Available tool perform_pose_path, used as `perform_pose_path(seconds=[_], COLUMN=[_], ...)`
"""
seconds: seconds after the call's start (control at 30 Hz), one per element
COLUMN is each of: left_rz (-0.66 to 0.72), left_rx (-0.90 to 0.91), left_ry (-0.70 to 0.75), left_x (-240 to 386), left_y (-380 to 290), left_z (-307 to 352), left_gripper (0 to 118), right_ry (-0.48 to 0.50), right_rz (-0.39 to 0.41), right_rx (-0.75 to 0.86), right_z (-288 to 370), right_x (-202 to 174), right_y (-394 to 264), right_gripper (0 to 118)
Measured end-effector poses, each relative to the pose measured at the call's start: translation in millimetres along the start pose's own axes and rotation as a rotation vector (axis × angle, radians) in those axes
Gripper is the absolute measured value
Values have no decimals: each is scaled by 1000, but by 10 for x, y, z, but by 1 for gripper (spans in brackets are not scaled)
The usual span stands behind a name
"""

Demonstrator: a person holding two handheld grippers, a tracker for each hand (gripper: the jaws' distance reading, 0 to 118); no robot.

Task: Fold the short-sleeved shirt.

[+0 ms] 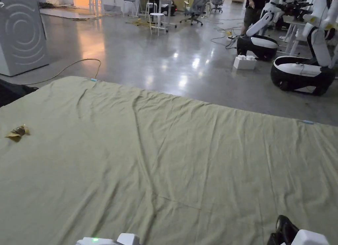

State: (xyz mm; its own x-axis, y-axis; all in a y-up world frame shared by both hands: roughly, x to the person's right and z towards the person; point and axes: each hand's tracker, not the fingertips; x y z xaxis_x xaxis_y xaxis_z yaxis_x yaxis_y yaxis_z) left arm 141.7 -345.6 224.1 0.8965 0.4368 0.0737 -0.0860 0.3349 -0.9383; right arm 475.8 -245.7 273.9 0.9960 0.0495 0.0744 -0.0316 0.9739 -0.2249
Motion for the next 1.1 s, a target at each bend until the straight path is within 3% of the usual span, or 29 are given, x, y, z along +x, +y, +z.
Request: perform_pose_path(seconds=[0.13, 0.3, 0.37, 0.6, 0.73, 0.8, 0.87, 1.1], left_rz=[24, 54, 21, 70, 55, 49, 17, -109], left_rx=[34, 41, 46, 165, 200, 168, 122, -35], left_ry=[8, -46, -48, -140, -19, 31, 18, 129], left_x=[-4, 24, 42, -59, -97, -80, -51, 210], left_y=[-36, -20, 5, 98, 73, 39, -16, -221], left_z=[-68, 46, 176, 703, 655, 540, 408, -52], left_gripper=[22, 63, 69, 69, 68, 56, 28, 19], right_ry=[-10, -13, -14, -29, -32, -30, -28, -32], right_rz=[2, -7, -5, -18, -34, -34, -31, -19], right_rx=[-3, -10, -11, -23, -30, -31, -34, -47], right_z=[7, 11, 23, 41, 63, 78, 80, 98], right_x=[41, 63, 74, 129, 137, 134, 134, 158], right_y=[-26, -49, -50, -70, -99, -109, -122, -144], right_gripper=[1, 1, 1, 1, 1, 1, 1, 1])
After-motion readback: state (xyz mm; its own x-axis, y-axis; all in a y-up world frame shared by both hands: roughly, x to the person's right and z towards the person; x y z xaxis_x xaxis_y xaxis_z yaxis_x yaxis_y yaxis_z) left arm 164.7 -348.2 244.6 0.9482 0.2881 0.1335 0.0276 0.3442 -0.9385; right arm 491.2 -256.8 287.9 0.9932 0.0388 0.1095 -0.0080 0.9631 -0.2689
